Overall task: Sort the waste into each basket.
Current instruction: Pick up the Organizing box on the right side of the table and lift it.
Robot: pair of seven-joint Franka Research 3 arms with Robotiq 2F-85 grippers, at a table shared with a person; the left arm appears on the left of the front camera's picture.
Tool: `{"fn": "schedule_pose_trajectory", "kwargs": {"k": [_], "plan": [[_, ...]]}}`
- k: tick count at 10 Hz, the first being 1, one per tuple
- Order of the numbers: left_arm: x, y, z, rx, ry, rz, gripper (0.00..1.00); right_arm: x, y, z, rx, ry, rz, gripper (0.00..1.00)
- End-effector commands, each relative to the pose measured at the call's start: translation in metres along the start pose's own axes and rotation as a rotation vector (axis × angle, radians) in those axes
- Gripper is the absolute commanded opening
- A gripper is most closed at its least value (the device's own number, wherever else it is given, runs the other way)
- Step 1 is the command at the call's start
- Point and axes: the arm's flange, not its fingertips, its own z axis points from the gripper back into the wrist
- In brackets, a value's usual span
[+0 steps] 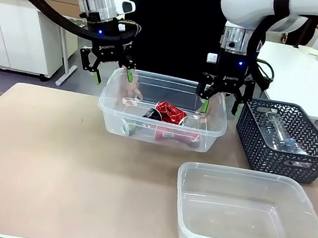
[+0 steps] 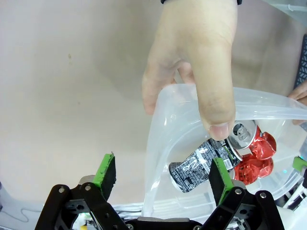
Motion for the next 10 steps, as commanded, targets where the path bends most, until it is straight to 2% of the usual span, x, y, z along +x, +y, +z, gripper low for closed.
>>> {"fn": "schedule_pose_trajectory", "kwargs": {"k": [1, 9, 10], "plan": [[0.001, 0.0, 0.002, 0.011, -0.005, 0.005, 1.0, -0.001, -0.002, -0.001, 0.014, -0.013, 0.004, 1.0], [0.0, 0.0, 0.0, 0.0, 0.0, 0.0, 1.0, 0.0, 0.0, 0.0, 0.0, 0.0, 0.0, 1.0], [0.0, 0.0, 0.0, 0.0, 0.0, 0.0, 1.0, 0.028, 0.02, -0.006, 0.084, 0.125, 0.139, 1.0]]}}
